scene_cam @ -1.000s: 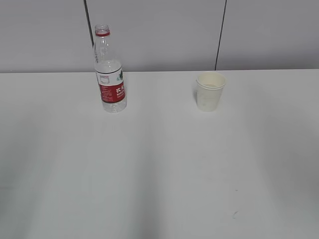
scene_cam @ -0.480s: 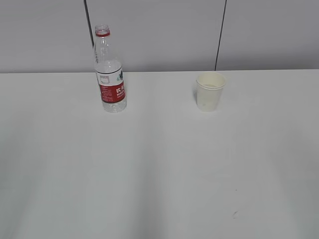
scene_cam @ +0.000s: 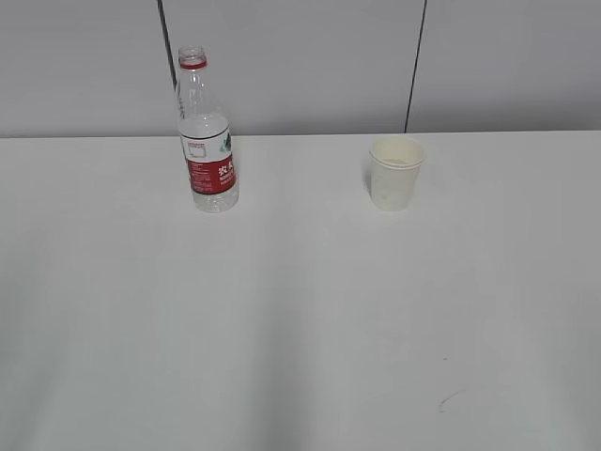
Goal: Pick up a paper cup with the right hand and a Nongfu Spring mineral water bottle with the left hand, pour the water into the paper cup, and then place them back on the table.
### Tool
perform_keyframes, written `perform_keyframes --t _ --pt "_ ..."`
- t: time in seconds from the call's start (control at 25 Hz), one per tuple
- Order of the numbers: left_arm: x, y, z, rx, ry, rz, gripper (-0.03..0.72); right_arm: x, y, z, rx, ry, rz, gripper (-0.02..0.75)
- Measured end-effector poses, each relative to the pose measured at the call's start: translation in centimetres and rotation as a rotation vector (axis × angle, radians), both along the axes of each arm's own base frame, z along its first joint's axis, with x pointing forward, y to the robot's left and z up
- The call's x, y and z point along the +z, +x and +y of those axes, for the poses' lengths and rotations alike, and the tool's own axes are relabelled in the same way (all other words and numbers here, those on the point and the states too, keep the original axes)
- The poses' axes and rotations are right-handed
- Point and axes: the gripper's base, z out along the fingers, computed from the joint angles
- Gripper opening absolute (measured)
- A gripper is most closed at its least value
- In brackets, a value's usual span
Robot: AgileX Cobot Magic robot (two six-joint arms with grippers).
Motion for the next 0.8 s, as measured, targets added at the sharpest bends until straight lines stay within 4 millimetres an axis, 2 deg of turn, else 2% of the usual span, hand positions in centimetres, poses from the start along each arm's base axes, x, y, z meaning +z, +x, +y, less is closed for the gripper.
perform_keyframes --t 0.2,0.8 --pt "0.0 0.6 0.1 0.016 0.008 -0.062 0.566 -2.2 0.9 0.2 -0.009 -0.006 0.083 0.587" --pt "-0.4 1.0 0.0 0.019 0.006 -0.081 0.558 -2.1 2.4 0.3 -0.031 0.022 -0.061 0.586"
